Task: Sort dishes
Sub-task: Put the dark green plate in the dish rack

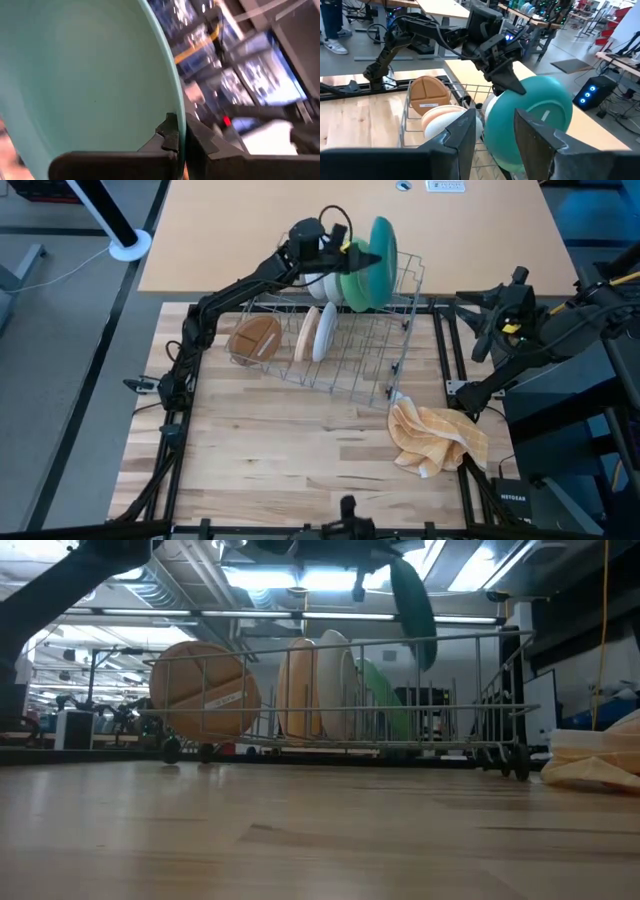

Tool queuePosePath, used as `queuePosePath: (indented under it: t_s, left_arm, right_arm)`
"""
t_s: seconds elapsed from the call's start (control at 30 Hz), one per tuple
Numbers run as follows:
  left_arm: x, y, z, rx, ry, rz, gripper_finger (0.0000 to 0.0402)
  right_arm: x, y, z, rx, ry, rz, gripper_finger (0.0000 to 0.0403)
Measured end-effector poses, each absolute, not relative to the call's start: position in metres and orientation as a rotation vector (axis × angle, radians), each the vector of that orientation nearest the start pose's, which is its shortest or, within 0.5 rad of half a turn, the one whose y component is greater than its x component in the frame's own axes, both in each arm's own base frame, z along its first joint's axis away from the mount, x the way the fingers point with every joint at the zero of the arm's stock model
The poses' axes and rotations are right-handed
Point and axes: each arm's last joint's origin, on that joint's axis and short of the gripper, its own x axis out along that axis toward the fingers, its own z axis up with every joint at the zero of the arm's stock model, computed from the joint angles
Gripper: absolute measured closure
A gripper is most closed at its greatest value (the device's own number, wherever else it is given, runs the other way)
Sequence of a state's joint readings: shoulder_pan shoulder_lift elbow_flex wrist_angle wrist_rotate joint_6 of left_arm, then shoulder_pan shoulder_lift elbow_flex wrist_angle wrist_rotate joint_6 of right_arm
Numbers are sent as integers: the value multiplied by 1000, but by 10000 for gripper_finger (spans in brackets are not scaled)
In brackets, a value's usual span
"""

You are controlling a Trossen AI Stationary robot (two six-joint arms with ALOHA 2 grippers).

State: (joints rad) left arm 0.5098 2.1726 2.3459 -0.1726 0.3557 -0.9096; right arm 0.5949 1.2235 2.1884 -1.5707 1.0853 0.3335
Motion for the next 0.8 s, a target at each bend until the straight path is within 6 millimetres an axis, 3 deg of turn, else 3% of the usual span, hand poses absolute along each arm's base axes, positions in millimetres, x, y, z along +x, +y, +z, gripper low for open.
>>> queuePosePath:
  t_s: [0.13,0.53,0.8]
  left_arm:
    - [438,251,415,-903,-126,173,401]
    - [465,287,354,-1087,-169,183,401]
    - [465,296,344,-1065,-157,208,401]
  right_arm:
    - [83,25,542,-128,312,-537,265]
    - [80,23,542,-123,309,-534,265]
    - [80,23,542,-150,316,-530,265]
